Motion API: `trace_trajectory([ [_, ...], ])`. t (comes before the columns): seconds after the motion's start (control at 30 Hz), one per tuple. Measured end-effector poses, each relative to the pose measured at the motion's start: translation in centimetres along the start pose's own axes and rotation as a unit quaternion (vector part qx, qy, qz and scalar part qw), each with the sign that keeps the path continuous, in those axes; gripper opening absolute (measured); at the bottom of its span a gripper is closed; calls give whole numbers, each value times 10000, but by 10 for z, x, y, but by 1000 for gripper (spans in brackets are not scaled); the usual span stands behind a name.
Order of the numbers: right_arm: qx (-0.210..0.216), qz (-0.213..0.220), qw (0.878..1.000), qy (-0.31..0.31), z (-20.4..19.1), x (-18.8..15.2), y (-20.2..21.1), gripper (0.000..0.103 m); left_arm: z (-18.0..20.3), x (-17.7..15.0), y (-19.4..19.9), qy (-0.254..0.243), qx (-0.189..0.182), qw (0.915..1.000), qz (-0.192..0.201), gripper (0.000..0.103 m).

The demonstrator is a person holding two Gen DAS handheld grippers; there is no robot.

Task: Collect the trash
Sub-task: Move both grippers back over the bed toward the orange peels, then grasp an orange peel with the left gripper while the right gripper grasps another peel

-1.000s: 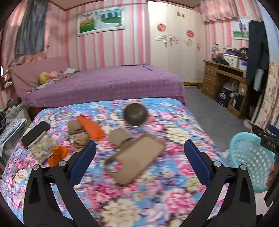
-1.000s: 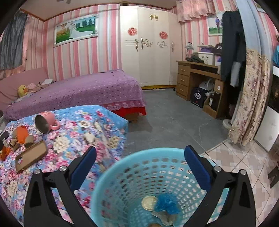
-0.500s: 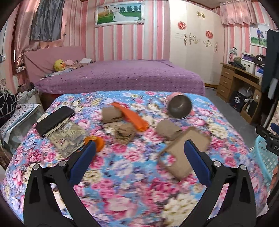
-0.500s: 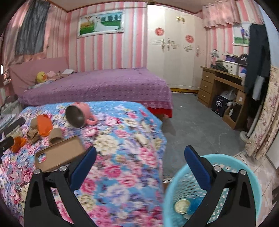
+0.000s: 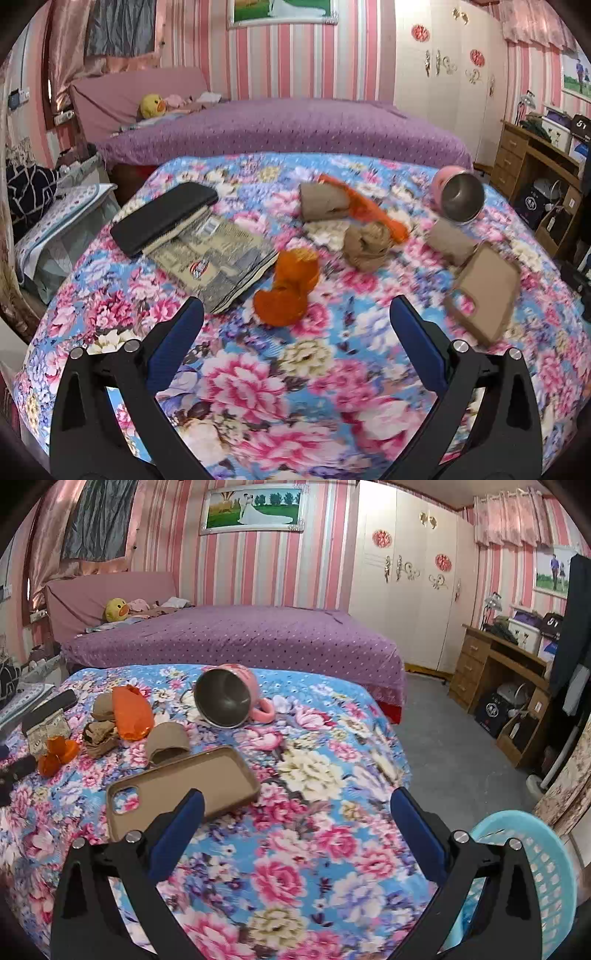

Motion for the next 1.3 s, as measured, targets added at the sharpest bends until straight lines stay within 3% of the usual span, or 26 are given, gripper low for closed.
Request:
trace_trajectory([
  [0.1, 33, -14, 9999, -107, -1, 1, -3, 98, -5, -2, -13, 12, -52, 9998, -207, 96],
  [0.27, -19, -57, 9999, -90, -5, 0, -10, 98, -8, -2, -31, 45, -84, 9982, -592, 75],
  [0.5, 94, -147, 9998, -116, -6, 0, -20, 98, -20, 4, -53, 294, -253, 9948, -946, 59],
  [0.63, 154, -148, 9997, -99, -9, 1, -20, 98, -21, 5, -55, 306, -442, 9937, -986, 32],
  [0.87, 198, -163, 9997, -47, -16, 1, -19, 98, -17, 4, -39, -69, -320, 9963, -794, 26],
  [1.1, 357, -114, 9993, 88, -42, 6, -15, 98, -45, 17, -26, 188, -269, 9977, -591, 26],
  [1.3, 717, -69, 9971, 259, -85, 13, -8, 98, -79, 22, -25, 272, 14, 9985, -465, 26],
])
Point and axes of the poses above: each gripper's, at about its wrist camera, not at the fingertips, and y roughly against the way its jaws point, z to its right, x to its top, the point moved 1 cm from there along -y, roughly the way its jaws point, and after that the axes turned 8 degrees about y, right-handed, at the moved point
